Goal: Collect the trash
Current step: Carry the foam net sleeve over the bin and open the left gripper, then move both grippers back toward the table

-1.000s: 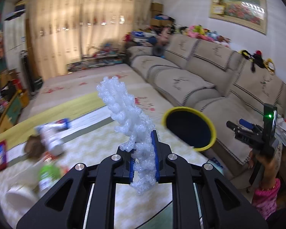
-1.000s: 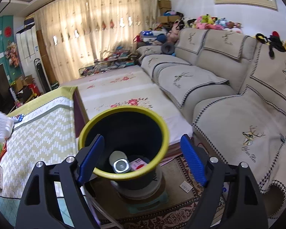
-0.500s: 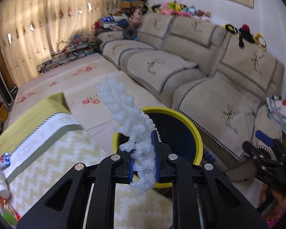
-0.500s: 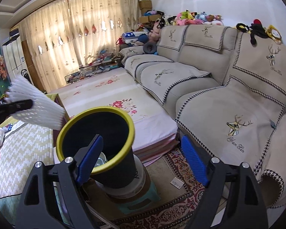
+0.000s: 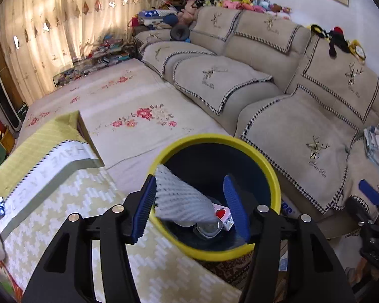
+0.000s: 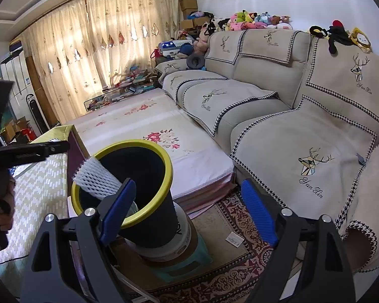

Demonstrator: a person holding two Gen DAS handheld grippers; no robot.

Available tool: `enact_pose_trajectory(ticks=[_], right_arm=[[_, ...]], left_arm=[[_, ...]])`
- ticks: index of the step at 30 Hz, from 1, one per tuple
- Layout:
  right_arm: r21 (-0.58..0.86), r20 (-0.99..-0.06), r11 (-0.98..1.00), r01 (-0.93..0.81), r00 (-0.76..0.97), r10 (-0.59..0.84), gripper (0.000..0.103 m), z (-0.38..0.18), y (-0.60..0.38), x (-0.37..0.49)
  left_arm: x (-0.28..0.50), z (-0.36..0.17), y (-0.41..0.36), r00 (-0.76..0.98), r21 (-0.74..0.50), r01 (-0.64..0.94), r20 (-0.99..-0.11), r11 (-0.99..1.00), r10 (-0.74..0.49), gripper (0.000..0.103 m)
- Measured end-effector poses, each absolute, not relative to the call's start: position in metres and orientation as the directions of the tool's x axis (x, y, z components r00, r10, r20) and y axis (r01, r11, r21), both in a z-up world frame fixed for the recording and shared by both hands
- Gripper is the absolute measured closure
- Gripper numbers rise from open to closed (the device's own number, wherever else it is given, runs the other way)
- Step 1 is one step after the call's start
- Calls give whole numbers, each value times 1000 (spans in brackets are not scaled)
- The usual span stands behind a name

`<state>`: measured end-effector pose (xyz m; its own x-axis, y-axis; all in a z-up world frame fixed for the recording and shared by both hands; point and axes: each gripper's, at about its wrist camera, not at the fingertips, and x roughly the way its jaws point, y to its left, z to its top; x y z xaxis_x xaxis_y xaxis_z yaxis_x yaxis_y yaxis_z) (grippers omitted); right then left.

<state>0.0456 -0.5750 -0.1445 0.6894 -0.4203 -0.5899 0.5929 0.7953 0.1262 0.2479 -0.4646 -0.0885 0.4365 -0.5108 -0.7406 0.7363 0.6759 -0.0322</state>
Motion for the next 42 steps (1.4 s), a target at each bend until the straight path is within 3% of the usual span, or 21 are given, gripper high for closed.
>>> enact_pose_trajectory(ticks=[14, 20, 31, 35, 42], right_arm=[[104, -593, 877, 470, 737, -325, 19, -138, -519, 77], [92, -597, 929, 359, 767, -237, 19, -135, -474, 101], [118, -615, 993, -29, 782, 96, 19, -129, -331, 173], [157, -628, 974, -160, 745, 224, 19, -125, -277, 199], [133, -645, 942, -307, 695, 317, 20, -123, -193, 222]], left_arm=[[159, -2, -280, 662, 30, 617, -561, 787, -497, 10], [127, 5, -184, 751, 39, 497, -519, 867, -407, 7], [90, -8, -10, 851, -18, 175, -501, 984, -160, 5], [83, -15, 30, 860, -27, 97, -502, 995, -97, 5], [83, -24, 63, 861, -67, 51, -503, 996, -78, 5]])
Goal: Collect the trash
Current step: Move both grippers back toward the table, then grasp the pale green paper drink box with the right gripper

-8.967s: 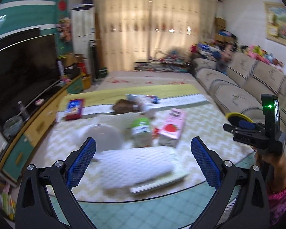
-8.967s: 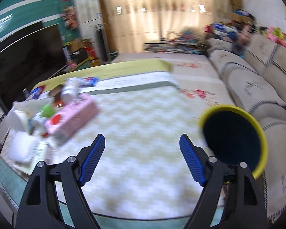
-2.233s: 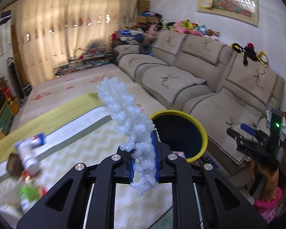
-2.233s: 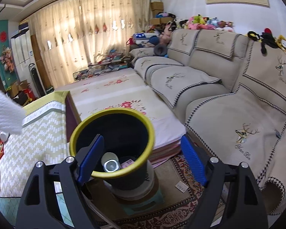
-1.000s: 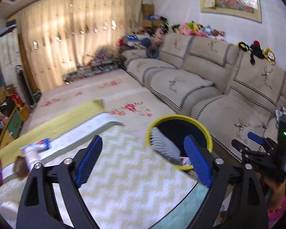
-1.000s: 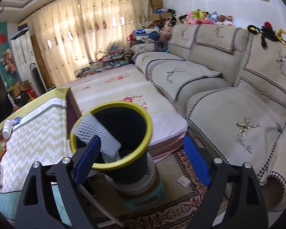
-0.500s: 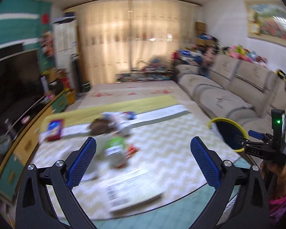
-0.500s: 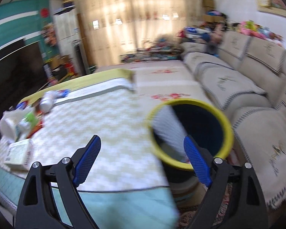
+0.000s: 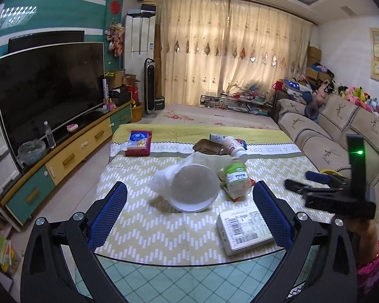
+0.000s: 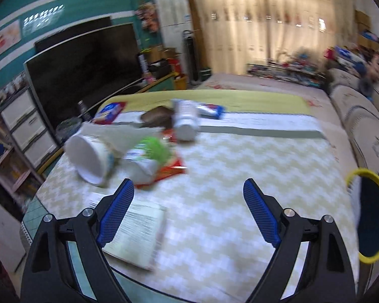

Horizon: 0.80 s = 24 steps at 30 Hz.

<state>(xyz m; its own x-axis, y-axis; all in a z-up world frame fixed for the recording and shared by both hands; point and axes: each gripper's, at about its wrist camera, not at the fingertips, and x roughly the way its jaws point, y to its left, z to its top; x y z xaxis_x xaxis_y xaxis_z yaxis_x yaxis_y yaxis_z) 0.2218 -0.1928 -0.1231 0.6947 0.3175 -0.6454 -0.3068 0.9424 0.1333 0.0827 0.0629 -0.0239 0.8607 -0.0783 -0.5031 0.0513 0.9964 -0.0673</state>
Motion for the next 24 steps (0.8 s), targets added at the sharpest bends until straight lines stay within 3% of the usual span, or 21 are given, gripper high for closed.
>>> enact_pose_trajectory(ticks=[7, 10, 16, 24], right_arm=[[154, -688, 928, -339, 637, 348, 20, -139, -157, 199], [142, -683, 940, -312, 656, 321, 10, -150, -143, 187], [200, -688, 935, -293, 638, 347, 9, -155, -151, 192], [190, -696, 883, -429, 576, 429, 9, -139, -151, 240]], left_arm=[[86, -34, 80, 853, -89, 34, -517, 995, -75, 5], [88, -37, 86, 851, -110, 26, -519, 994, -80, 5], [88, -45, 84, 844, -119, 49, -526, 992, -105, 5], [87, -53, 88, 837, -133, 49, -536, 990, -113, 5]])
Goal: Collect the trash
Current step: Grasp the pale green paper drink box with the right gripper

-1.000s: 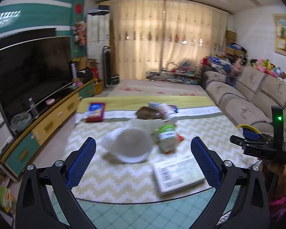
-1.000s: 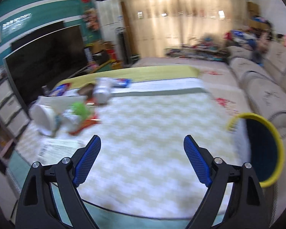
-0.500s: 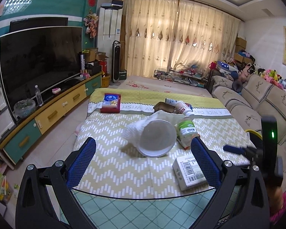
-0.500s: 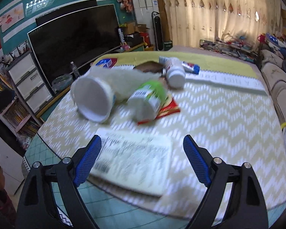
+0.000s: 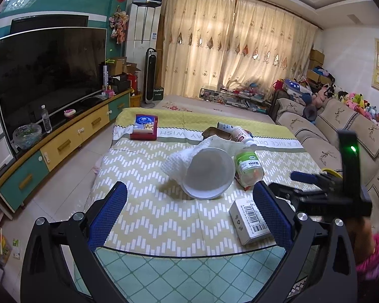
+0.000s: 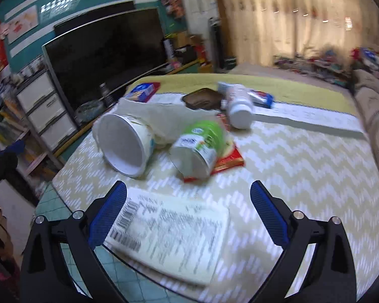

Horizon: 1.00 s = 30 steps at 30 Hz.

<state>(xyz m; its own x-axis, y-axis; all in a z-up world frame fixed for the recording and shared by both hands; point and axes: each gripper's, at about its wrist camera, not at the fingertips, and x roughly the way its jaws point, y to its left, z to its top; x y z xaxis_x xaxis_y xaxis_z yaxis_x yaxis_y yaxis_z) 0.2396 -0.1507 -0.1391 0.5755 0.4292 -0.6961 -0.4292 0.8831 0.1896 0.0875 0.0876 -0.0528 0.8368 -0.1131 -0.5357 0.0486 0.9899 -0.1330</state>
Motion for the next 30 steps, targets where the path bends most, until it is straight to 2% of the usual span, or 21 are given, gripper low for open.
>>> enact_pose_trajectory(ticks=[5, 11, 16, 26, 30], right_arm=[[282, -729, 800, -530, 423, 537, 9, -152, -140, 255], [255, -773, 774, -579, 359, 523, 10, -154, -145, 219], [301, -796, 732, -612, 261, 546, 10, -159, -149, 173], [173, -790, 822, -543, 422, 445, 10, -178, -125, 159], [142, -773, 840, -523, 471, 424, 19, -185, -130, 151]], left_arm=[[86, -54, 84, 836, -126, 48, -538, 991, -109, 5], [89, -54, 80, 831, -123, 55, -545, 991, -114, 5], [91, -56, 74, 827, -122, 70, -548, 990, -126, 5], [87, -52, 67, 831, -108, 80, -542, 991, -126, 5], [87, -52, 69, 829, -111, 76, -546, 991, -125, 5]])
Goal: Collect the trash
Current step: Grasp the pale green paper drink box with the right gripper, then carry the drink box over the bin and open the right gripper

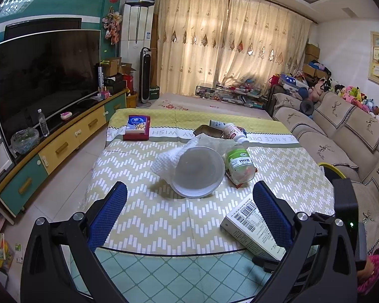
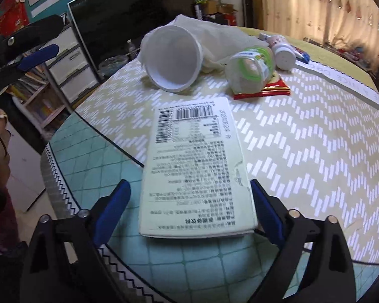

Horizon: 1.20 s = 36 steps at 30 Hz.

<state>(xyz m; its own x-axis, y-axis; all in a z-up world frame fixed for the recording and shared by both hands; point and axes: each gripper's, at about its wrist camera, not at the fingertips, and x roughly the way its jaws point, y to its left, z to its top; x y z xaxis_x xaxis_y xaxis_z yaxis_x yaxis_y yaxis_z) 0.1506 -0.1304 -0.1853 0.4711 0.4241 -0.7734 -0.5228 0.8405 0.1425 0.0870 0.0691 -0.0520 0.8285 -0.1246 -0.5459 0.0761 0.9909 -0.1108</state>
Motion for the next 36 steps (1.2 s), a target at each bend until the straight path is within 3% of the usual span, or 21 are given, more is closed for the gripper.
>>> enact_pose_trajectory(ticks=[3, 9, 19, 27, 36], right_arm=[[118, -762, 850, -514, 501, 409, 33, -186, -138, 144], [192, -703, 862, -468, 547, 454, 35, -160, -181, 142], [210, -600, 915, -344, 694, 398, 36, -116, -253, 135], [164, -598, 984, -63, 787, 150, 36, -120, -348, 162], [101, -650, 967, 234, 751, -114, 36, -154, -451, 202]], left_arm=[[89, -53, 69, 826, -110, 77, -549, 991, -125, 5], [90, -53, 62, 824, -102, 91, -552, 991, -132, 5], [98, -51, 39, 812, -84, 135, -562, 987, -159, 5], [110, -56, 10, 790, -61, 179, -586, 982, -181, 5], [128, -62, -21, 764, -61, 206, -614, 977, -200, 5]])
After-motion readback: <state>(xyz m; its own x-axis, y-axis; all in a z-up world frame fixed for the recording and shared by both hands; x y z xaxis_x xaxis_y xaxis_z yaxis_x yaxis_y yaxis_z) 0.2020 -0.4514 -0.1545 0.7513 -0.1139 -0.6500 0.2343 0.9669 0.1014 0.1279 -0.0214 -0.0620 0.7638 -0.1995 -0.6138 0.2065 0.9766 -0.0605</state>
